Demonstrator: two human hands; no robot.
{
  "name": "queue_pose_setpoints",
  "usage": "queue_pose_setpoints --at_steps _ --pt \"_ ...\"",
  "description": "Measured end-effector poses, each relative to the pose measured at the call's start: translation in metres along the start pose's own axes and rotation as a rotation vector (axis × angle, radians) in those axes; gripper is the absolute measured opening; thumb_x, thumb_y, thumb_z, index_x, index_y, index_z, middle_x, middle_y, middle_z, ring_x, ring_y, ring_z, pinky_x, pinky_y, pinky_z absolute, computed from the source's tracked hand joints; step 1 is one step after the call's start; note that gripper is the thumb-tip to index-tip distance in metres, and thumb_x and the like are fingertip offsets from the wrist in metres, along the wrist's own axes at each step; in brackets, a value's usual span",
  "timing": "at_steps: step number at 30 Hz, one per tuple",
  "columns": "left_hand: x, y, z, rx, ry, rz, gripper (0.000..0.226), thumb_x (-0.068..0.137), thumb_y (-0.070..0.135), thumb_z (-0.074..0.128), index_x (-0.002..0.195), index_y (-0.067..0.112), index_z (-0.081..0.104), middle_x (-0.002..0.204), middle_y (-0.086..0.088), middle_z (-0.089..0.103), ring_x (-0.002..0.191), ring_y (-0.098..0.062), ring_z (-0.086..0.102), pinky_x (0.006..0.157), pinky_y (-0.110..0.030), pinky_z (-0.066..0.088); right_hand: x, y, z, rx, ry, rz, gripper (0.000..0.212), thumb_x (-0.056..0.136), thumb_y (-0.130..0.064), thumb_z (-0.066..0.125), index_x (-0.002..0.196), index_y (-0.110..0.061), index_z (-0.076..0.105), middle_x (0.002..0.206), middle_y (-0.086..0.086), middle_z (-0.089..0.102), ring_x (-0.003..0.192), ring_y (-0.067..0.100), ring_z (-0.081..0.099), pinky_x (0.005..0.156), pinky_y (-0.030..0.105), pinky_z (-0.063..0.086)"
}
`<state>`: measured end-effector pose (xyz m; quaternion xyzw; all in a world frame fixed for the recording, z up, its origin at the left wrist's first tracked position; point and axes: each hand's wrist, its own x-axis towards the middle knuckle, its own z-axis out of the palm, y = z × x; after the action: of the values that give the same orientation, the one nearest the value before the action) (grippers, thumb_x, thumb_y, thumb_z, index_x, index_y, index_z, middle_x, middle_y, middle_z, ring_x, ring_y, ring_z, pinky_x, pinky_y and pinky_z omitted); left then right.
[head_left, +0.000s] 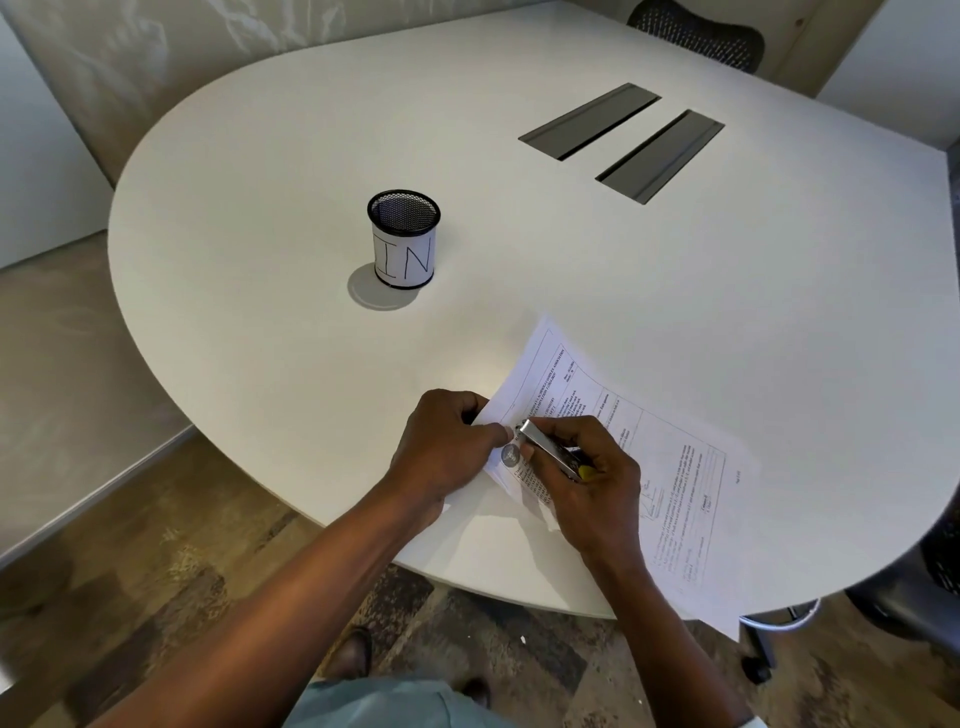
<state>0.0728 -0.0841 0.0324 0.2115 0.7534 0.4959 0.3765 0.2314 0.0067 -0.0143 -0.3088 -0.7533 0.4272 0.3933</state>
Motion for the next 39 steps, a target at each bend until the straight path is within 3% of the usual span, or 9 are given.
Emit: queue_pose_setpoints --at_steps 6,20,26,32,39 --pt "-0.002 0.0 0.0 0.071 0.023 0.049 0.007 0.082 0.016 0.083 0.08 0.011 0.079 0.084 -0.014 0.079 0.064 -0.021 0.057 0.064 -0.031 0.044 -0.001 0.002 0.001 0.016 0.014 -0.009 0.027 0.09 -0.012 0.086 0.112 -0.026 0.082 0.106 -0.011 0.077 0.101 0.012 0.076 0.081 0.015 0.056" --pt "-0.012 0.002 -0.001 0.234 0.049 0.119 0.004 0.085 0.015 0.079 0.085 0.019 0.077 0.076 0.003 0.074 0.064 -0.011 0.06 0.057 -0.027 0.042 0.001 0.003 -0.001 0.033 -0.069 -0.007 0.026 0.09 -0.012 0.086 0.113 -0.023 0.082 0.11 -0.012 0.076 0.105 0.01 0.074 0.085 0.014 0.055" --pt "-0.014 0.004 -0.002 0.139 0.008 0.072 0.005 0.082 0.011 0.082 0.085 0.013 0.079 0.089 -0.016 0.079 0.067 -0.021 0.056 0.063 -0.032 0.042 0.003 0.002 -0.005 0.121 -0.088 0.043 0.027 0.087 -0.012 0.088 0.113 -0.018 0.082 0.111 -0.007 0.078 0.107 0.012 0.075 0.088 0.015 0.054" --pt "-0.016 0.001 -0.001 0.116 0.033 0.047 0.006 0.081 0.01 0.082 0.085 0.012 0.079 0.088 -0.014 0.08 0.067 -0.02 0.058 0.061 -0.03 0.043 0.003 0.003 -0.002 0.096 -0.125 0.059 0.029 0.087 -0.006 0.088 0.112 -0.017 0.081 0.109 -0.008 0.079 0.107 0.012 0.075 0.089 0.017 0.055" --pt "-0.017 0.003 -0.002 0.07 -0.003 0.05 0.009 0.077 0.009 0.085 0.083 0.008 0.078 0.089 -0.02 0.078 0.067 -0.019 0.054 0.064 -0.033 0.042 0.003 0.0 -0.007 0.225 -0.157 0.155 0.028 0.087 -0.01 0.088 0.112 -0.02 0.079 0.108 -0.001 0.082 0.104 0.017 0.077 0.089 0.022 0.058"
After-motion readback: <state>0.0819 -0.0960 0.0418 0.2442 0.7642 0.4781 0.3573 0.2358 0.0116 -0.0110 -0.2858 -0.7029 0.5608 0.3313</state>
